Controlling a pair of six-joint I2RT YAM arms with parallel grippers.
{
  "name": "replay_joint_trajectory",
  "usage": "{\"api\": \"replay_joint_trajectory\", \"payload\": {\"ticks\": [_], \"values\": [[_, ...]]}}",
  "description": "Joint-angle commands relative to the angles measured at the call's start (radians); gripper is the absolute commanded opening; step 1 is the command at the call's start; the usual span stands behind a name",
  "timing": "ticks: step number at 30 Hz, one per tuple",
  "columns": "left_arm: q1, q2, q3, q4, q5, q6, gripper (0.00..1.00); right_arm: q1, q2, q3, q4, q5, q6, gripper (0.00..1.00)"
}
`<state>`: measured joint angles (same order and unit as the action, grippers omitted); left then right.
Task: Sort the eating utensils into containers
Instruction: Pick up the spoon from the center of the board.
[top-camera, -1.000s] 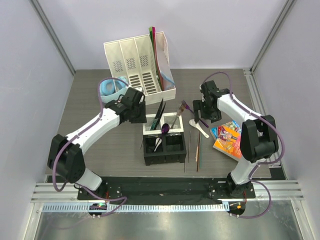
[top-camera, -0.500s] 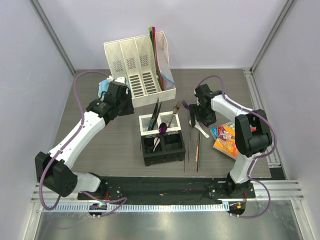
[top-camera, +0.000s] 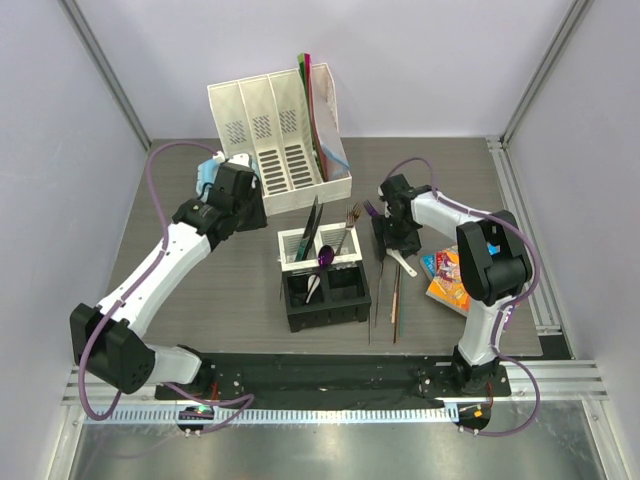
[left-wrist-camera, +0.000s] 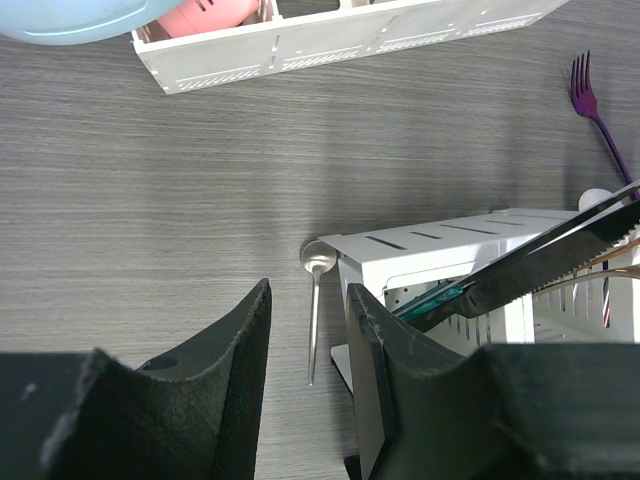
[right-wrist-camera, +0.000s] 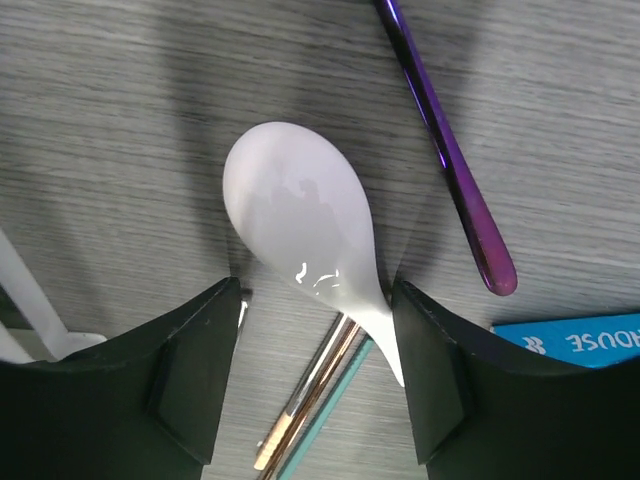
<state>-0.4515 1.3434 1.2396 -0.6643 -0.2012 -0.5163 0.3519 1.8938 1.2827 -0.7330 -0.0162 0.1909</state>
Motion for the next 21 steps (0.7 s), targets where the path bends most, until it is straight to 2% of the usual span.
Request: {"api": "replay_joint_trajectory", "payload": {"ticks": [1, 8, 12, 14, 21], "values": [[0.001, -0.026, -0.005, 0.008, -0.009, -0.001, 0.37, 0.006, 0.013, 0.017, 0.012, 0.008, 0.002, 0.64], [0.002, -0.027, -0.009, 0.014, -0.009, 0.004, 0.36, 0.007, 0.019, 0.024, -0.011, 0.013, -0.002, 0.37], [0.000, -0.018, -0.015, 0.022, -0.010, 0.006, 0.36, 0.015, 0.019, 0.027, -0.022, 0.045, -0.002, 0.06], [0.000, -0.016, -0.017, 0.028, -0.010, 0.007, 0.36, 0.016, 0.004, 0.029, -0.026, 0.055, 0.002, 0.02], [0.000, -0.032, -0.040, 0.037, -0.007, 0.007, 0.36, 0.025, -0.050, 0.055, -0.046, 0.076, 0.005, 0.01]]}}
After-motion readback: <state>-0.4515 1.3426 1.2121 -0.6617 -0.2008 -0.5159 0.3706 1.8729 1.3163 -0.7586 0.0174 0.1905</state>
